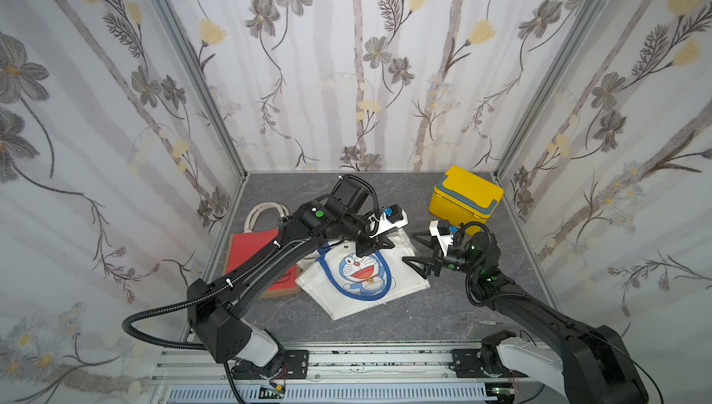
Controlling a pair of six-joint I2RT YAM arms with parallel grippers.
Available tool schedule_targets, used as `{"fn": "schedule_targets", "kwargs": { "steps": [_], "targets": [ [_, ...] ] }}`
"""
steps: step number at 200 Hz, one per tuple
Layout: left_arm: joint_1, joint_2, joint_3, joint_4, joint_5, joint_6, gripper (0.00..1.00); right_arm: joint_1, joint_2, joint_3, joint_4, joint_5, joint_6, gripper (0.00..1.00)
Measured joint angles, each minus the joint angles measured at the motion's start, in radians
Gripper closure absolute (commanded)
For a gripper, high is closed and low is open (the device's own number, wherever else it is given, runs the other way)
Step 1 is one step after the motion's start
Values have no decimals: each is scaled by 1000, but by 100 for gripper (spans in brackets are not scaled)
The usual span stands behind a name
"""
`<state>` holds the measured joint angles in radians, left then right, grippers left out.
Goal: Put away the canvas bag
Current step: Press the canvas bag at the center of the board.
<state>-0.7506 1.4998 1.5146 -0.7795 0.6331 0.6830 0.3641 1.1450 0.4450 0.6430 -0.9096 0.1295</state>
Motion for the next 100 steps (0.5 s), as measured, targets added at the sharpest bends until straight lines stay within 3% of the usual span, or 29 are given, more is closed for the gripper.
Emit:
{"fn": "schedule_targets", "kwargs": {
  "steps": [22,36,46,62,68,95,100],
  "targets": [
    [-1,6,0,-2,7,5,100,32,77,35,-2,-19,-36,13],
    [0,5,0,-1,6,6,100,40,106,33,-7,-32,-49,28],
    [0,5,0,0,0,6,100,40,110,21,-6,-34,-57,44],
    [5,2,-4,-2,-10,8,100,40,103,-12,-5,-39,-71,89],
    [8,1,-5,-2,-14,10,100,42,97,-26,-5,-38,-72,100],
    [13,1,-7,2,-19,14,100,44,63,-76,20,-56,-77,100],
    [11,1,-7,4,-19,15,100,44,58,-83,27,-54,-77,92]
  ]
}}
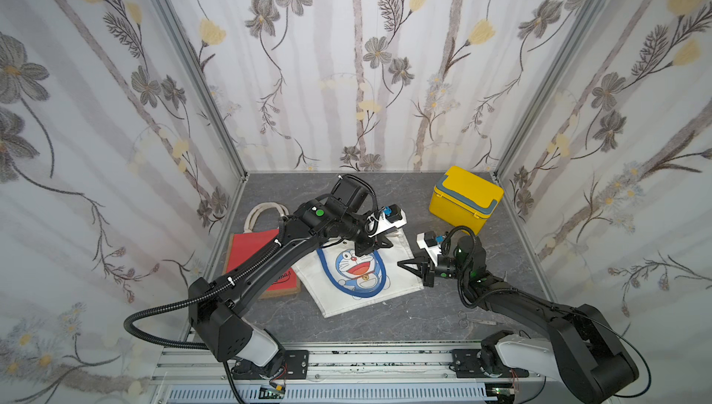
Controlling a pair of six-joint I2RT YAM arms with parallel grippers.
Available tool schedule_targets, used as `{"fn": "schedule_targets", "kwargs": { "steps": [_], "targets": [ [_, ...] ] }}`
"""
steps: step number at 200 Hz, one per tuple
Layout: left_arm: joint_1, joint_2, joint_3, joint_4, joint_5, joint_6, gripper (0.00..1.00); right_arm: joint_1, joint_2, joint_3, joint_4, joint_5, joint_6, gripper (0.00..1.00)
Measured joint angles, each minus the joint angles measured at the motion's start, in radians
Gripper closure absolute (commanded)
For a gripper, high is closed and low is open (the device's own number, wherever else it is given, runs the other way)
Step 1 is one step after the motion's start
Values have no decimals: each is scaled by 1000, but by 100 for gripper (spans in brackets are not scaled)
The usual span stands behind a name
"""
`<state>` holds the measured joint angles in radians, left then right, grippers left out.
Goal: Put away the canvas bag
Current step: Press the canvas bag at the center of the board, then place the canvas bag at the center of the board.
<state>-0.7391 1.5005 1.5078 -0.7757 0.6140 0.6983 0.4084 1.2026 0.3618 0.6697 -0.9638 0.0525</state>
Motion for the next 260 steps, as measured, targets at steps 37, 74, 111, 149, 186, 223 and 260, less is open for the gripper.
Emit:
{"fn": "schedule_targets", "kwargs": {
  "steps": [37,74,111,149,186,223,260],
  "targets": [
    [2,-2,0,2,4,1,100,2,-17,-40,9,52,11,33],
    [14,-5,0,6,8,4,100,2,-8,-88,16,84,7,55],
    [19,-6,-5,11,-4,4,100,13,-11,-127,53,81,28,100],
    [21,-7,-22,47,-12,1,100,39,-47,-149,60,133,45,59],
    [21,-7,-49,105,-34,-29,83,57,-64,-176,57,173,64,100],
    [22,-28,-117,281,-143,-172,0,63,-76,-180,36,210,131,100],
    [51,-28,-111,471,-359,-436,0,63,-108,-178,-3,272,245,100]
  ]
}}
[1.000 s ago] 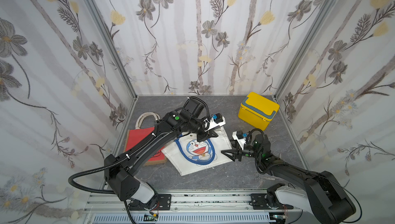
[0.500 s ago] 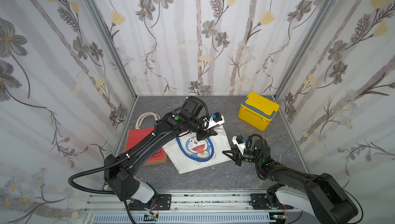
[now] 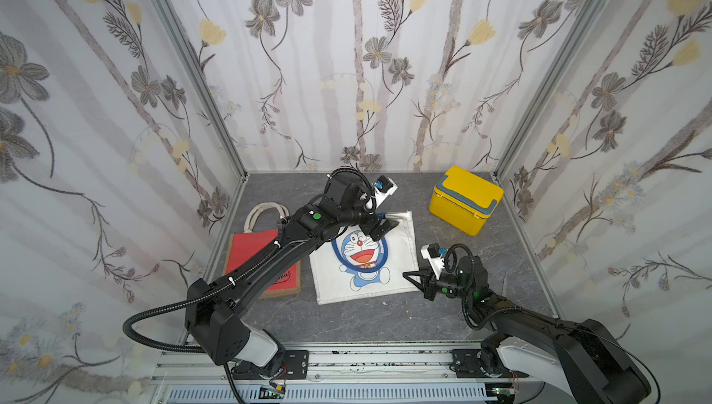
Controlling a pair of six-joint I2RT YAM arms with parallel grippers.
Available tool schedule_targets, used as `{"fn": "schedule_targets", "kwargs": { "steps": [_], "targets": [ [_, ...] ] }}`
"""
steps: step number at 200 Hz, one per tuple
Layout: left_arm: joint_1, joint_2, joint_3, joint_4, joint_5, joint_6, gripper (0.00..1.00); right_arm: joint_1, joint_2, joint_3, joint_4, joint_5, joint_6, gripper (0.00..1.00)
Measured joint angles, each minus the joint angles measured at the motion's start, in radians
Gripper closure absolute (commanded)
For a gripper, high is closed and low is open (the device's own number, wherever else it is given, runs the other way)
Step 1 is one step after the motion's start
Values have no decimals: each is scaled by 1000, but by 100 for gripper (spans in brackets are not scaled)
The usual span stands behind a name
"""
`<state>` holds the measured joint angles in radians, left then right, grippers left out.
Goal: Put away the canvas bag
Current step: Place the canvas bag at the center of the board.
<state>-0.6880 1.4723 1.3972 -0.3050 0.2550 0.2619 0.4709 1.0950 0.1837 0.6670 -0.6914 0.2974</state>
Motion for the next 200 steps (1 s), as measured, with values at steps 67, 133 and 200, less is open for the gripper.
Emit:
{"fn": "schedule_targets", "kwargs": {
  "steps": [67,133,200],
  "targets": [
    [101,-235,-218,217,-318,-422,2,-13,-2,59,-172,98,114,100],
    [271,-279,-731,366,-180,-747,21,-52,27,164,-315,230,79,100],
    [272,-68,-912,715,-40,-848,28,-107,140,230,-386,209,-31,100]
  ]
}}
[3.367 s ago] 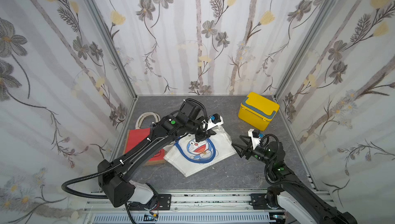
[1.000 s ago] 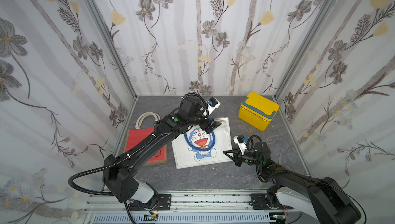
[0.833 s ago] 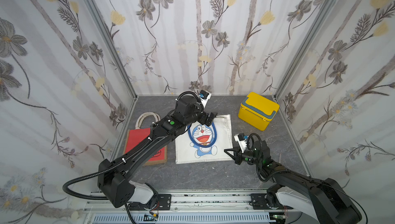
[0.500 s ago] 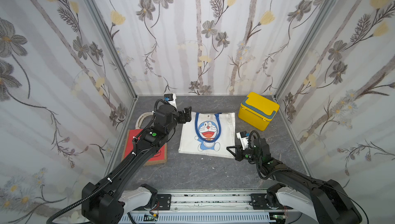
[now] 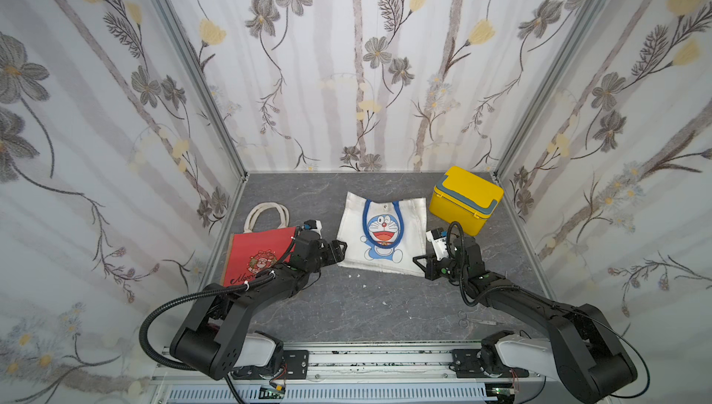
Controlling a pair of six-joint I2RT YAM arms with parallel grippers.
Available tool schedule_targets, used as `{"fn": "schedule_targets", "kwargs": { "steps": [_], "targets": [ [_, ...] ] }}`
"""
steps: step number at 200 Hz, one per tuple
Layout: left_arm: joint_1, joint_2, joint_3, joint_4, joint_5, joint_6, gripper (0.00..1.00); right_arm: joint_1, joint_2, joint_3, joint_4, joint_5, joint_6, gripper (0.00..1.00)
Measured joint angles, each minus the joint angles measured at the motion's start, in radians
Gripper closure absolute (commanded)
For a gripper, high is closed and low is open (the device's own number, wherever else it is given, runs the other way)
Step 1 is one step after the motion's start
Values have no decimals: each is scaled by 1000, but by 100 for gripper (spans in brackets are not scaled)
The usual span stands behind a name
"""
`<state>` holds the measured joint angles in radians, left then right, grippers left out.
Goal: Put away the canvas bag
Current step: Place the canvas bag at the center of the board.
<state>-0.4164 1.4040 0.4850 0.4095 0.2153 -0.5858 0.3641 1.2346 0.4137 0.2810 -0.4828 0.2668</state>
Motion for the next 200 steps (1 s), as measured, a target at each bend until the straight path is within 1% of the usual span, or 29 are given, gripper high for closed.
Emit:
{"fn": "schedule_targets", "kwargs": {
  "steps": [21,33,49,78,90,102,117,144,164,174,186,200],
  "targets": [
    [-5,79,-2,73,43,-11,38,-18,24,9,-8,-12,-24,100],
    [-19,107,-2,91,51,-16,41,-27,33,12,-15,-17,-32,100],
    [-35,127,-2,112,44,-22,43,-30,42,20,-28,-20,-37,100],
    [-49,194,-4,130,19,-66,43,-30,69,38,-31,-33,-32,100],
    [-68,210,-8,167,0,-79,46,-31,80,40,-29,-35,-32,100],
    [-90,225,-12,200,-27,-92,53,-32,89,38,-29,-32,-21,100],
    [-114,241,-25,238,-66,-102,72,-32,95,28,-21,-27,-12,100],
    [-142,256,-33,267,-107,-122,100,-30,108,26,-2,-6,6,100],
    [-150,250,-32,272,-119,-128,100,-27,110,27,8,2,24,100],
    [-151,238,-18,241,-124,-128,100,-26,111,36,4,3,36,100],
    [-145,220,21,182,-130,-128,100,-26,118,66,-9,10,57,100],
    [-121,201,95,109,-126,-126,100,-25,141,137,-41,12,77,100]
  ]
}}
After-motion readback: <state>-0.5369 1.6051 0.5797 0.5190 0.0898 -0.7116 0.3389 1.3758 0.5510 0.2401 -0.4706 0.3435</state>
